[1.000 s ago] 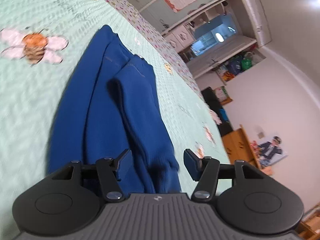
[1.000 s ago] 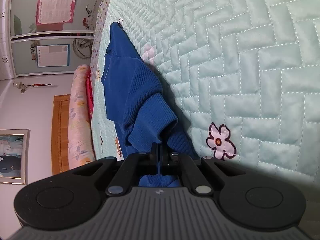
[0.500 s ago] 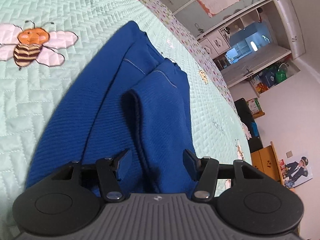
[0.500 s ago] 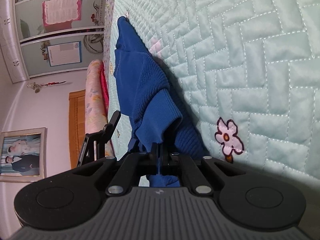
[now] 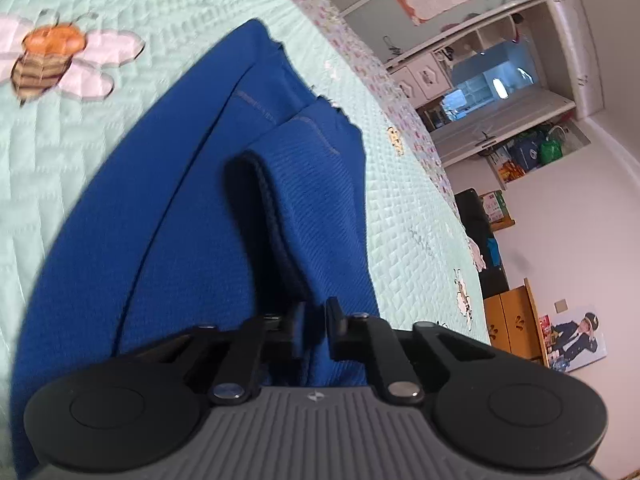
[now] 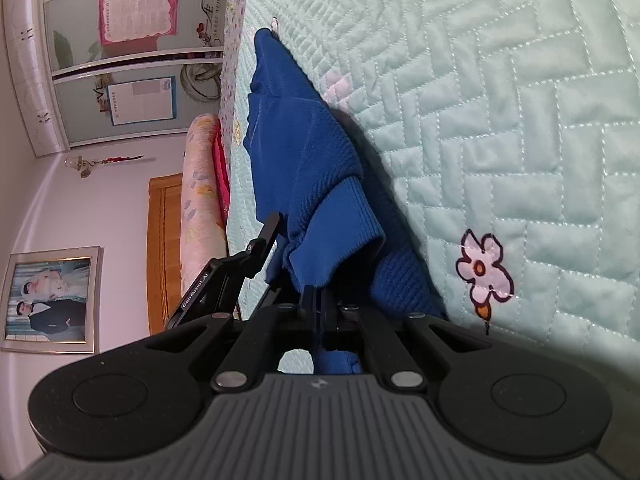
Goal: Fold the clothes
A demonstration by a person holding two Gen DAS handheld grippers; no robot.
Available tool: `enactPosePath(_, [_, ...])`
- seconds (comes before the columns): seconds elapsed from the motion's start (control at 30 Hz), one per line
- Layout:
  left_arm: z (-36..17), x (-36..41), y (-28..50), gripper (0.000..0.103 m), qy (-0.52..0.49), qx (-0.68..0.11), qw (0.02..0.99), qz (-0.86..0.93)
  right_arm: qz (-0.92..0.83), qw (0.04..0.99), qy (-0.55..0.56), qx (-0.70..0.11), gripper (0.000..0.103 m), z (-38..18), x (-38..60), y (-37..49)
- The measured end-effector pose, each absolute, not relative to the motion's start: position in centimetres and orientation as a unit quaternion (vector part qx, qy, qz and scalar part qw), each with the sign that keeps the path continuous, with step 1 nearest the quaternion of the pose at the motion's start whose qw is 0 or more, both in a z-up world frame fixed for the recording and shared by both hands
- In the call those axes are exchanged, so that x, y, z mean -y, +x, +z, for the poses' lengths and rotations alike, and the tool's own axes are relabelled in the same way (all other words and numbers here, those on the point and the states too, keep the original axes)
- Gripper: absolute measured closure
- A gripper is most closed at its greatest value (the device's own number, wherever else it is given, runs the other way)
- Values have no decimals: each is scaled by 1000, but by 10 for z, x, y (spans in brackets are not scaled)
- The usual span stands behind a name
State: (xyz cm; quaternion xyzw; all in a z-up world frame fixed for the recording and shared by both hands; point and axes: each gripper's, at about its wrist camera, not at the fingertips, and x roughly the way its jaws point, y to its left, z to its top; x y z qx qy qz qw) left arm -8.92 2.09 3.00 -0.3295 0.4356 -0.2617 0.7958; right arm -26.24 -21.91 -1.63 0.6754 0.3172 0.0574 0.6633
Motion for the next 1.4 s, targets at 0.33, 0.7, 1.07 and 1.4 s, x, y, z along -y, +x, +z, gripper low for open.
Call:
enactPosePath(0.33, [50, -41, -82, 97, -299, -407, 822, -263, 95, 661, 666, -333, 103, -9, 203, -259])
enactPosePath(0.7, [29, -42, -84, 97, -296, -427, 819, -245, 47, 722, 609, -325, 80, -7, 226, -275])
enactPosePath(1.07, [26, -36, -82, 97, -283, -435, 818, -247, 19, 703, 623, -343, 76, -19, 215, -252])
enactPosePath(1.4, [56, -40, -79, 97, -263, -403, 833, -273, 47, 683, 656, -316, 103, -2, 209, -255])
